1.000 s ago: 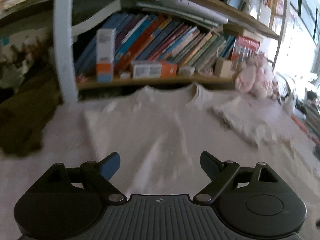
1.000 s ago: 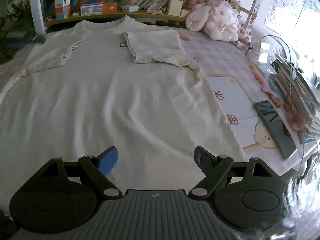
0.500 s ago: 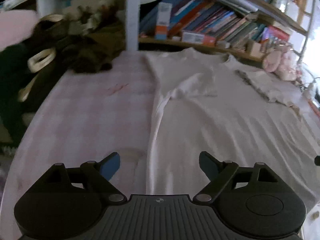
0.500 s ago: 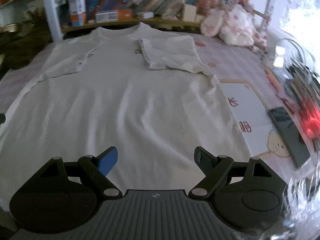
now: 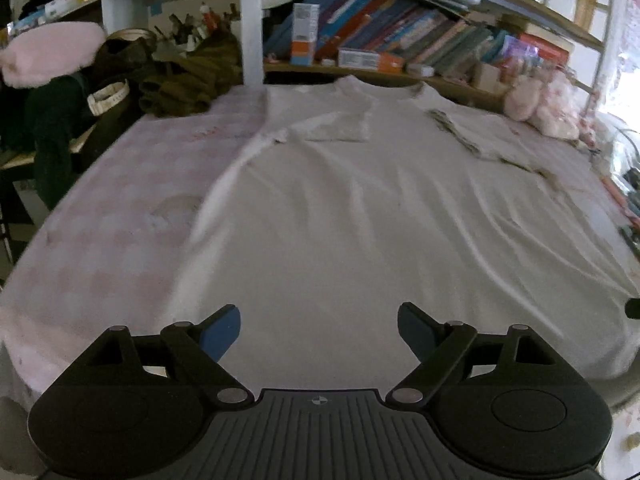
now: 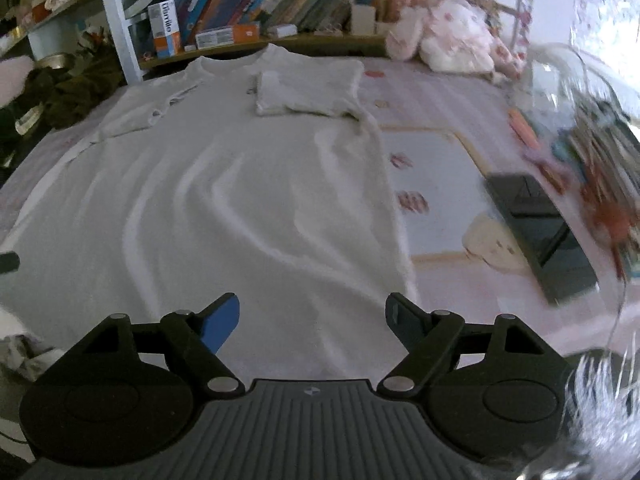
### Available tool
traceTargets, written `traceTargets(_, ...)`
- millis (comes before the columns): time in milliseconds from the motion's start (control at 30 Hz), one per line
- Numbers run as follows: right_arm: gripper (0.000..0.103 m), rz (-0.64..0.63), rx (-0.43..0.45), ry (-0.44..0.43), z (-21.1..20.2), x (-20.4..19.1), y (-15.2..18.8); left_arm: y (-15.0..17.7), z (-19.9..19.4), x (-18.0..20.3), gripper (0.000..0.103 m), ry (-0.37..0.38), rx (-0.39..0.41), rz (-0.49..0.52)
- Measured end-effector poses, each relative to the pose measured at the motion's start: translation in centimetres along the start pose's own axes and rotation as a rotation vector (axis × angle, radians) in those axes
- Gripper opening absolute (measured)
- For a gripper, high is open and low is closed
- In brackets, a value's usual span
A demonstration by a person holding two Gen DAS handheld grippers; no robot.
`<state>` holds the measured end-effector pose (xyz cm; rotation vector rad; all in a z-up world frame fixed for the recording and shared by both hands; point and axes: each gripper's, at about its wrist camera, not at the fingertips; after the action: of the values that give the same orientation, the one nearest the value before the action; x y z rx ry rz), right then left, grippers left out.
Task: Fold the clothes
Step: 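Move both open grippers to the shirt hem, then grasp the shirt hem with the right gripper while the left gripper grasps the hem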
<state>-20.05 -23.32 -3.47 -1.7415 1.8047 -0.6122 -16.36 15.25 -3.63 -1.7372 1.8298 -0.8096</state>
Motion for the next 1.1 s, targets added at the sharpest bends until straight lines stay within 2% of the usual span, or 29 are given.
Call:
traceTargets(33, 0.077, 0.023, -0.012, -0.009, -0.2, 0.8, 0.3, 0.6, -0.4, 0.6, 0.087, -0.001, -0.003, -0.002)
traceTargets(100, 0.064, 0.068, -0.035, -0.028, -0.6, 2.5, 1.0, 1.2, -1.1, 0.9, 0.082, -0.007, -0.016, -0.011)
traceTargets(133, 0.061, 0.091, -0.046, -0.037, -0.8, 3.3, 1.3, 1.5, -1.5, 1.1, 0.079, -0.010, -0.023, -0.015)
traceTargets(200, 0.051, 0.136, -0.074, -0.061, -1.0, 4.8, 1.8, 1.9, -1.9, 0.9, 0.069, -0.017, -0.030, -0.026)
traceTargets(267, 0.046, 0.177, -0.098, -0.082, -1.0, 6.0, 2.2, 2.0, -1.8, 0.3, 0.052, -0.026, -0.059, -0.037)
traceTargets(333, 0.045, 0.186, -0.130, -0.090, -0.4, 6.6, 2.5, 2.4, -1.7, -0.4, 0.046, -0.039, -0.086, -0.051)
traceTargets(533, 0.044, 0.112, -0.213, -0.100, 1.7, 7.1, 3.0, 3.7, -2.4, -3.3, 0.046, -0.095, -0.132, -0.077)
traceTargets(667, 0.044, 0.036, -0.226, -0.099, 2.6, 7.0, 2.7, 4.3, -2.1, -5.5, 0.047, -0.123, -0.157, -0.057)
traceTargets(800, 0.044, 0.051, -0.241, -0.103, 3.3, 7.2, 2.1, 4.0, -0.9, -7.9, 0.047, -0.139, -0.155, -0.075)
traceTargets(933, 0.044, 0.095, -0.286, -0.130, 4.3, 7.9, 1.8, 3.2, 0.8, -9.5, 0.047, -0.080, -0.143, -0.100)
traceTargets(1100, 0.044, 0.059, -0.330, -0.155, 5.4, 7.7, 1.4, 3.1, 3.0, -10.5, 0.047, -0.015, -0.205, -0.081)
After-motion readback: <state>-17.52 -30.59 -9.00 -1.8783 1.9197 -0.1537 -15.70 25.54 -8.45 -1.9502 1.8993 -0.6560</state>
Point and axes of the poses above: each gripper's, at about its wrist camera, not at the fingertips, and z roughly the way its jaws point, x to its right, y to its underside, and after that the axes turned 1 degree about x, right-handed
